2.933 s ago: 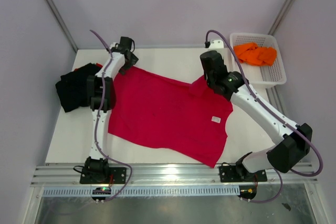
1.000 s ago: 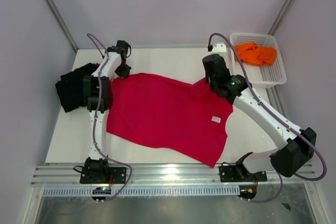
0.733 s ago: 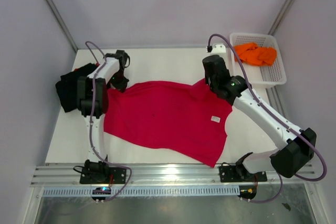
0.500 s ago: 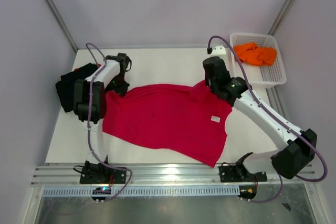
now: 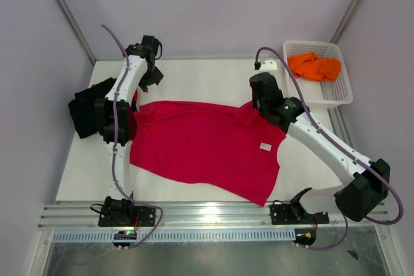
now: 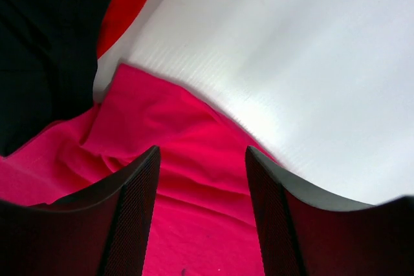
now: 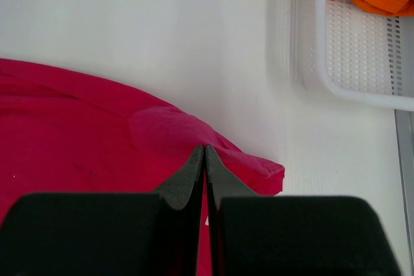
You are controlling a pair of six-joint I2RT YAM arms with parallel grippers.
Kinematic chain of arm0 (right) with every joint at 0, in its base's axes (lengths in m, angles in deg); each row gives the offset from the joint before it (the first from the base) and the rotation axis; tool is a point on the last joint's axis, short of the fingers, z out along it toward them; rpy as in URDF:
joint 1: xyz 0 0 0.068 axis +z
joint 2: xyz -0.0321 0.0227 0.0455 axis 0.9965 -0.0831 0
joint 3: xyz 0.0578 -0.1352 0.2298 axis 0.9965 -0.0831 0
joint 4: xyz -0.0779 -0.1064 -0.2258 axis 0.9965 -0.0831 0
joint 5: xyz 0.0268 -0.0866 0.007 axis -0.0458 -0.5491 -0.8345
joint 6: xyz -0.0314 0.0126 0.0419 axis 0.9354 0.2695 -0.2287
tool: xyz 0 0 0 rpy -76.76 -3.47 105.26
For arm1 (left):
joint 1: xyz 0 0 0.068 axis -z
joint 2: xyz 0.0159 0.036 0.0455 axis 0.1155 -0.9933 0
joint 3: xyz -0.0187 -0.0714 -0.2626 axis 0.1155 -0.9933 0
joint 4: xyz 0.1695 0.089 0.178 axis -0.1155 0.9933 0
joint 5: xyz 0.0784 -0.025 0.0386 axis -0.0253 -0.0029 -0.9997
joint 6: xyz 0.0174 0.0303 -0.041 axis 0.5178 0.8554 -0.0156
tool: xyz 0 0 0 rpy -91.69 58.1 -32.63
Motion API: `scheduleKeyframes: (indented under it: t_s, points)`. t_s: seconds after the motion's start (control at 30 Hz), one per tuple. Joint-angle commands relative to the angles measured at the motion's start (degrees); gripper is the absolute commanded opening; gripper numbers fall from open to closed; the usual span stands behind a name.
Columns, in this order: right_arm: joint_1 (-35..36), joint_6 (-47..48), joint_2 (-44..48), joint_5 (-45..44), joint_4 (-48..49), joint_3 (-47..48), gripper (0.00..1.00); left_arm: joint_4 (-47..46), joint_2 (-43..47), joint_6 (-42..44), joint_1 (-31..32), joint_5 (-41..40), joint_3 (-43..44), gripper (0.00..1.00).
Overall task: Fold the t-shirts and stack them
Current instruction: Flatten out the tshirt
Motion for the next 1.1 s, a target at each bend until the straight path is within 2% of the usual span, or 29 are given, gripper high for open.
scheduleKeyframes:
  t_s: [0.0,0.33,0.73,0.93,0.97,1.07]
  points:
    - [-0.12,-0.70,2.38,-0.82,2.13,0.21,0.06,1.71,-3.39,1.18,-0.18,-1.45,2.05,0.58]
    - [-0.12,-0.34,1.85,-0.91,1.96,0.91,0.06,6.19,-10.95,-0.23,-0.18,-3.56,1.52,0.58]
    - [-0.12,-1.22,2.11,-0.65,1.96,-0.14,0.06,7.33,-10.52,-0.84,-0.18,-6.55,-0.85,0.58]
    - [-0.12,-1.57,2.64,-0.56,2.05,-1.02,0.06,4.53,-9.91,-1.37,-0.18,-5.24,-3.83,0.60]
    - [-0.12,-1.57,2.81,-0.64,1.96,-1.11,0.06,3.22,-9.56,-0.76,-0.18,-4.71,-6.02,0.62]
    - [-0.12,-1.40,2.99,-0.91,1.70,-1.20,0.06,-3.82,-7.62,0.39,-0.18,-2.86,-10.60,0.61]
